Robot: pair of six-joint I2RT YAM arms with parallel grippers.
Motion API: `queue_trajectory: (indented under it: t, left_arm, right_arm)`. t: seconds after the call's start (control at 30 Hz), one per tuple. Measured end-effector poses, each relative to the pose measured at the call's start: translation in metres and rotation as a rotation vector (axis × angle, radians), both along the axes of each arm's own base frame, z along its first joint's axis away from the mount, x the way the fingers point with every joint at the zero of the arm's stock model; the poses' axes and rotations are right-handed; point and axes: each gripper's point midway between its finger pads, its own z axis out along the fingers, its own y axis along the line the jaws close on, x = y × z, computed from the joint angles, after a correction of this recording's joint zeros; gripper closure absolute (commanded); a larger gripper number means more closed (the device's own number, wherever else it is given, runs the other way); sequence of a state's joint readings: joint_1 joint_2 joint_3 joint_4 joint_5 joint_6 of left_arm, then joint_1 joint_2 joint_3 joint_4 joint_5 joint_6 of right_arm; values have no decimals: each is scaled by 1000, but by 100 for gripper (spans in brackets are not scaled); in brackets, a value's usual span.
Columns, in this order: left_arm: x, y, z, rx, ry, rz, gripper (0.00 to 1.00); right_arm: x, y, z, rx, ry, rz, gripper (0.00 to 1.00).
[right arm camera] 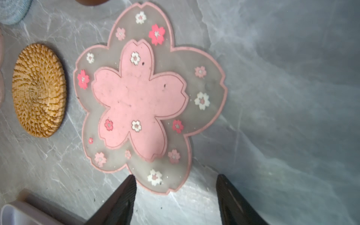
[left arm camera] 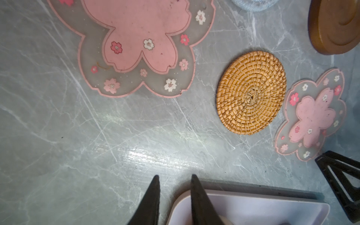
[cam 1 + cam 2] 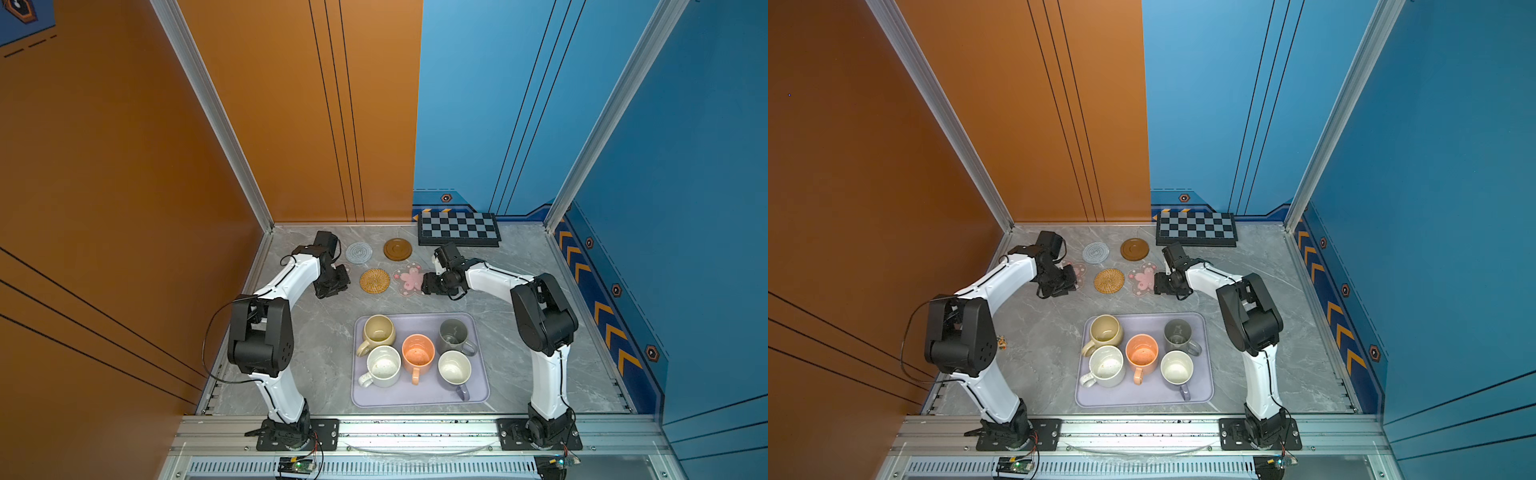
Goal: Place cups on coasters
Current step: Move the coaster to the top-center of the table, then move the coaster to the top-left of the table.
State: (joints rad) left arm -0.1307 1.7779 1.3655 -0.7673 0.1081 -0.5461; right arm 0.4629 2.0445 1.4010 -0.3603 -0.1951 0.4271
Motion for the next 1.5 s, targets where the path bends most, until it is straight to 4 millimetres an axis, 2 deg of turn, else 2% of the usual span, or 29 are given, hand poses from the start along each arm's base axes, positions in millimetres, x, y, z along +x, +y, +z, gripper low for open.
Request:
queue_trajectory:
  t: [0.17, 0.33, 0.43, 0.53, 0.63, 0.7, 0.83, 1.0, 1.2, 1.37, 1.5]
  left_arm:
    - [0, 0, 6, -2, -16, 0, 71]
    - [0, 3, 12, -4, -31, 7, 71]
    - [1, 7, 13, 4, -36, 18, 71]
    - [6, 15, 15, 18, -56, 41, 71]
    - [17, 34, 18, 44, -79, 94, 71]
    - [33, 49, 22, 65, -110, 139, 71]
    - [79, 75, 28, 131, -201, 188, 70]
    - [131, 83, 14, 190, -249, 168, 70]
    - [160, 92, -10, 253, -240, 155, 69]
    - [185, 95, -6, 277, -283, 136, 68]
    - [192, 97, 0, 290, -301, 133, 66]
  right_arm:
    - [-16, 8, 10, -4, 4, 33, 33]
    - [-25, 24, 34, 16, -41, 77, 33]
    - [-28, 24, 49, 23, -74, 81, 33]
    - [-32, 22, 61, 29, -95, 79, 33]
    - [-37, 17, 66, 28, -106, 75, 33]
    - [-42, 13, 69, 23, -111, 70, 33]
    - [-50, 5, 78, 21, -131, 64, 32]
    - [-58, -3, 92, 21, -160, 53, 32]
    - [-61, -9, 109, 34, -200, 42, 31]
    - [-61, -15, 119, 36, -226, 27, 31]
    - [-59, -19, 122, 32, -233, 16, 31]
